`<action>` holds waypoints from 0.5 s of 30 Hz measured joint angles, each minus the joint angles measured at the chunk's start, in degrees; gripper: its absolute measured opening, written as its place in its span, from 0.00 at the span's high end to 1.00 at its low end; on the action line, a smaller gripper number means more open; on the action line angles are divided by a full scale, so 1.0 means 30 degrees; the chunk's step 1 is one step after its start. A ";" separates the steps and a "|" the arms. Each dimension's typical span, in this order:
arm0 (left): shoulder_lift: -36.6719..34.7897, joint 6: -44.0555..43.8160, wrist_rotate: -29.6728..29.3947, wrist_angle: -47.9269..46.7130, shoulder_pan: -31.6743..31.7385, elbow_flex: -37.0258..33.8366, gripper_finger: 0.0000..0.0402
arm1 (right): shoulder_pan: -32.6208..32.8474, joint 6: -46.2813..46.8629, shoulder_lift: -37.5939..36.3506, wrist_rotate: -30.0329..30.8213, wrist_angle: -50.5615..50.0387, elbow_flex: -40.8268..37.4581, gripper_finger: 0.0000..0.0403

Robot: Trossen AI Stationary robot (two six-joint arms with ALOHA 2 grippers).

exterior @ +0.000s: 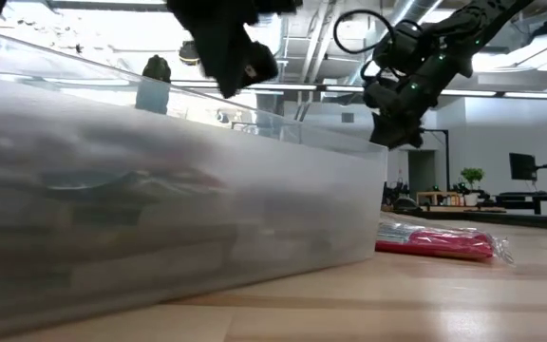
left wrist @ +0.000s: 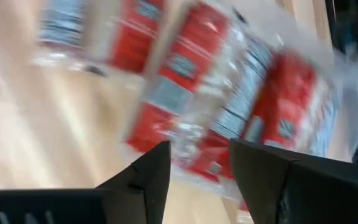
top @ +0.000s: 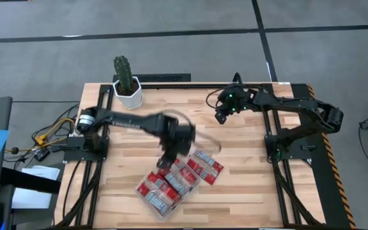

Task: Sort popcorn bags into baskets
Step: Put the red popcorn bag into the transparent bin

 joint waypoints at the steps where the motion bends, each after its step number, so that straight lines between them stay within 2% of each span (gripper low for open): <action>1: -0.0049 -0.0276 0.0249 0.0340 0.0644 0.0006 0.62 | 0.0002 0.0167 0.0000 0.0038 -0.0490 0.0000 0.92; 4: -0.0054 -0.1211 0.1445 0.1943 0.2527 0.0009 0.62 | 0.0227 0.1061 -0.0065 0.0388 -0.1957 -0.0196 0.93; 8: -0.0061 -0.2544 0.3601 0.5300 0.4807 -0.0656 0.62 | 0.1114 0.2922 -0.1097 0.0533 -0.2223 -0.2177 0.95; 15: 0.0774 -0.4675 0.4748 0.7995 0.7272 -0.1650 0.60 | 0.4495 0.8116 -0.4083 0.2109 -0.1229 -0.6590 0.93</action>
